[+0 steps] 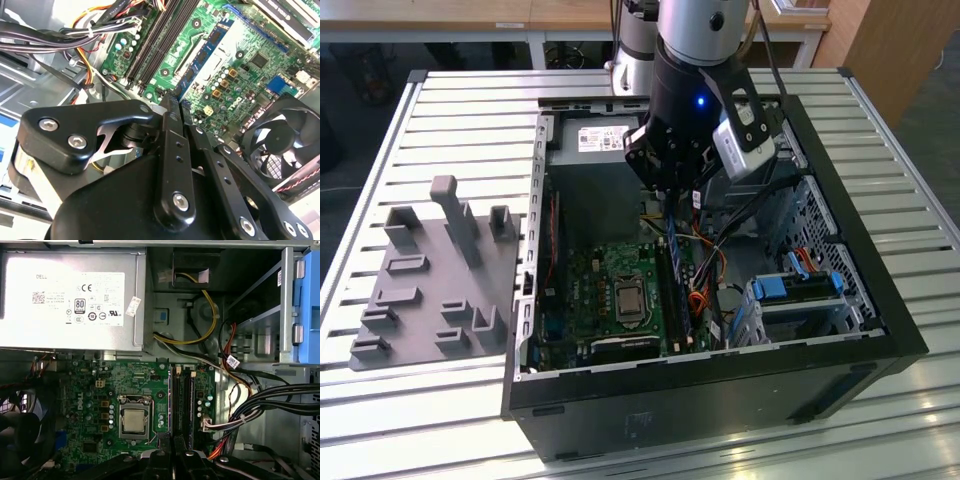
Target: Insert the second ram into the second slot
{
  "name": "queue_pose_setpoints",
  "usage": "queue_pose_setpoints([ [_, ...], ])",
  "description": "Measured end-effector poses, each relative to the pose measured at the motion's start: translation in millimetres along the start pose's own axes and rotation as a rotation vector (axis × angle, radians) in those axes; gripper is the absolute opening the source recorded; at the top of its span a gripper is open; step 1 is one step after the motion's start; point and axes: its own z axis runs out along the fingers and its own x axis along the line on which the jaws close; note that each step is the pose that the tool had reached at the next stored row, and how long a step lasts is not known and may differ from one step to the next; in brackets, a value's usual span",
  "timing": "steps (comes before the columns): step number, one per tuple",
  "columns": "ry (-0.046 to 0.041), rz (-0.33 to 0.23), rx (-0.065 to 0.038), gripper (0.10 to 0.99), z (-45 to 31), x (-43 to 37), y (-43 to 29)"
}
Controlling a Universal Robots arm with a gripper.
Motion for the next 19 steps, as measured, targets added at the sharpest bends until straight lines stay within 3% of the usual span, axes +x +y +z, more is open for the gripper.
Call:
queue_pose_setpoints([
  [19, 0.0001, 0.0, 0.0, 0.137, 12.6, -0.3, -0.2],
])
